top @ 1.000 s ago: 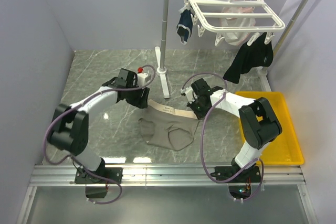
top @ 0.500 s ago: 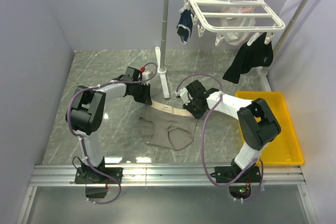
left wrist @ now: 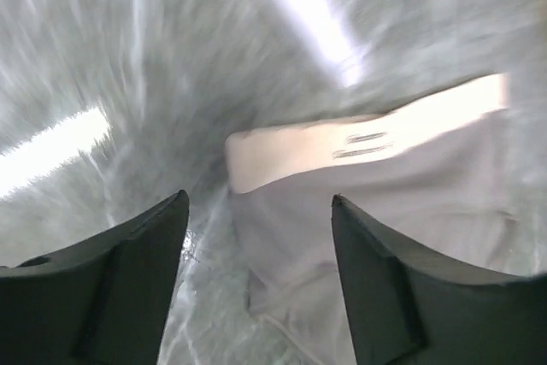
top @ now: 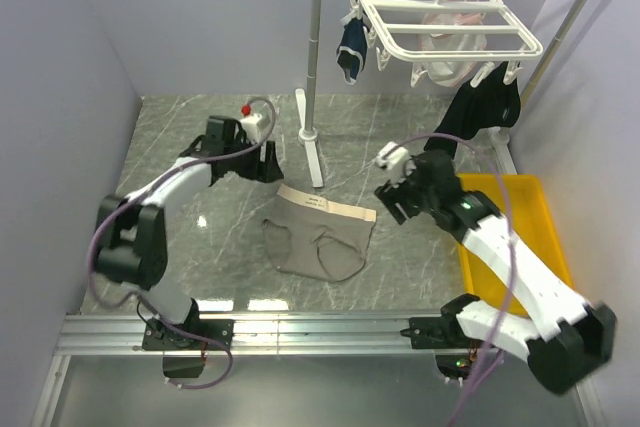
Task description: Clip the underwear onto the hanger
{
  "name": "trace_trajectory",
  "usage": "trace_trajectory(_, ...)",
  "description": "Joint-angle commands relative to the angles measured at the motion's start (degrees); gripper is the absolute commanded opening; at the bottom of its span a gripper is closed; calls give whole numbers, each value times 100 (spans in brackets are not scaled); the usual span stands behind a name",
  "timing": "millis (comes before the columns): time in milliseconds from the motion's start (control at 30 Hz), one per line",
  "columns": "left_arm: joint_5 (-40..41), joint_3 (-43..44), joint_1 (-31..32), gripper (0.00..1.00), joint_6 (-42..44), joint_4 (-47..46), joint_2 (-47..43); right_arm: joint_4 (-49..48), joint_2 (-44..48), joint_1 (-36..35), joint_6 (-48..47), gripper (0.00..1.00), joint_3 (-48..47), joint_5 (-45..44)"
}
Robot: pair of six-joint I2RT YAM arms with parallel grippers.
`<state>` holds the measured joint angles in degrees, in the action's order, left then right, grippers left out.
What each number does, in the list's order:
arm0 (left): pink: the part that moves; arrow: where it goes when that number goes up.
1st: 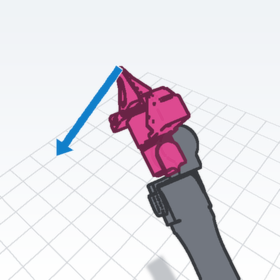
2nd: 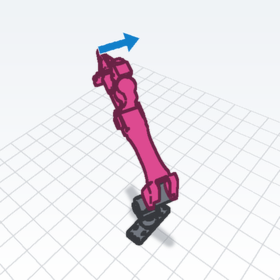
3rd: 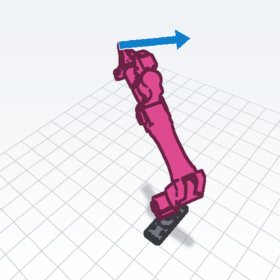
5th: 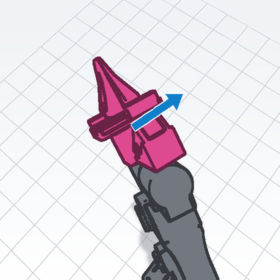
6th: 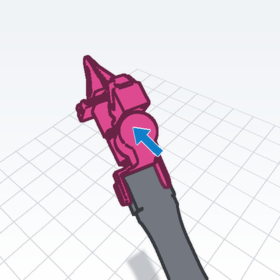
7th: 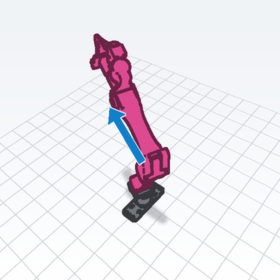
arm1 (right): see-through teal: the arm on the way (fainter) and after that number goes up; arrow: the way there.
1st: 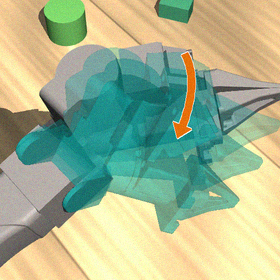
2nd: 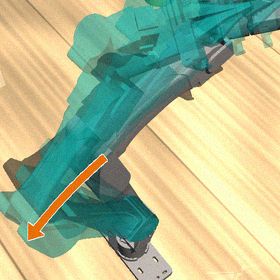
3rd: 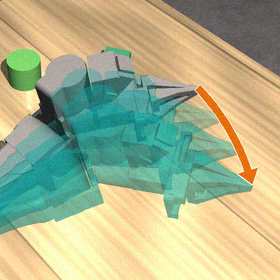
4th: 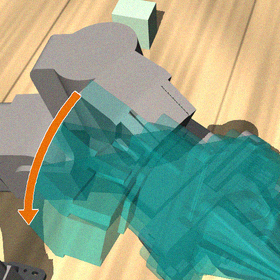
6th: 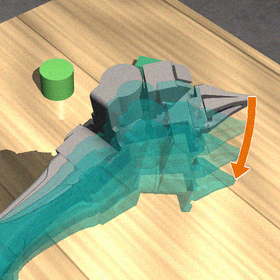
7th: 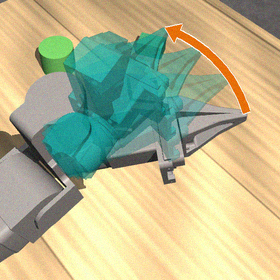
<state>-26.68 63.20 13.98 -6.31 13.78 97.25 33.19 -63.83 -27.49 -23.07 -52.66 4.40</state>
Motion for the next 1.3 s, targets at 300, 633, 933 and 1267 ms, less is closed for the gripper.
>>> trace_trajectory(300,-1829,1194,87,89,280,-1429,-1472,-119,2164,217,1258,87,-866,-219)
trace_trajectory(633,-1148,1028,1712,87,999,-3425,-1516,-207,2147,541,2298,97,-1896,-679)
trace_trajectory(933,91,938,2952,85,666,-5622,-956,-392,1322,1998,3545,85,-2686,1243)
trace_trajectory(1267,392,1529,3208,75,-353,-6081,-532,-2496,854,2643,3601,73,-2445,2600)
